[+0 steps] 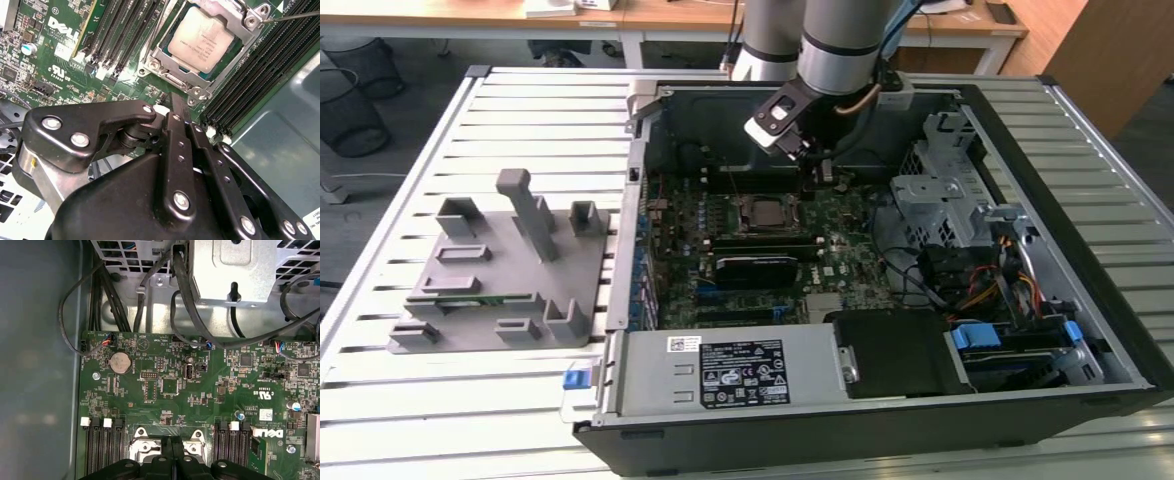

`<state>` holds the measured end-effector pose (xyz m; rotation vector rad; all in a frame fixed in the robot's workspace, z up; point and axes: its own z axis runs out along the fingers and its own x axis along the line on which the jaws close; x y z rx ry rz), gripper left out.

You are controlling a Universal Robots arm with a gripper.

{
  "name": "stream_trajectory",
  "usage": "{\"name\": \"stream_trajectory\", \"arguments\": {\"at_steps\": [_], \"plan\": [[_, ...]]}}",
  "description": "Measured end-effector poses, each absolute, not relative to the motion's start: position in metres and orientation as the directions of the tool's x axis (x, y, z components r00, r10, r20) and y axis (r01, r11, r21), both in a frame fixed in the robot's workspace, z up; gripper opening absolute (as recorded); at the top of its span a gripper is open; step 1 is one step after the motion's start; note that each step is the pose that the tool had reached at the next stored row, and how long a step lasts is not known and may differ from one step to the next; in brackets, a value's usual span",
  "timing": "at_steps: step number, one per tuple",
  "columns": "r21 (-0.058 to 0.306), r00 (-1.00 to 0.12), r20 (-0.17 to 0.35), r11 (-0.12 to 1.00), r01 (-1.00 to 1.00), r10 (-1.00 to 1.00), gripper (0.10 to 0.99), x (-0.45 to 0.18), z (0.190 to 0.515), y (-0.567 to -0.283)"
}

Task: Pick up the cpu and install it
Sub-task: 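Close the cpu cover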

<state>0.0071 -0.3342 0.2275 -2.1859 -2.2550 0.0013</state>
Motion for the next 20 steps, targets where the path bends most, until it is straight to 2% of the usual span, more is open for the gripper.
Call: {"name": "stream_trajectory", "arguments": {"at_steps": [20], "plan": [[-0.001, -0.031, 0.0, 0.031, 1.0, 1.0, 0.106, -0.009, 0.222, -0.334]]}}
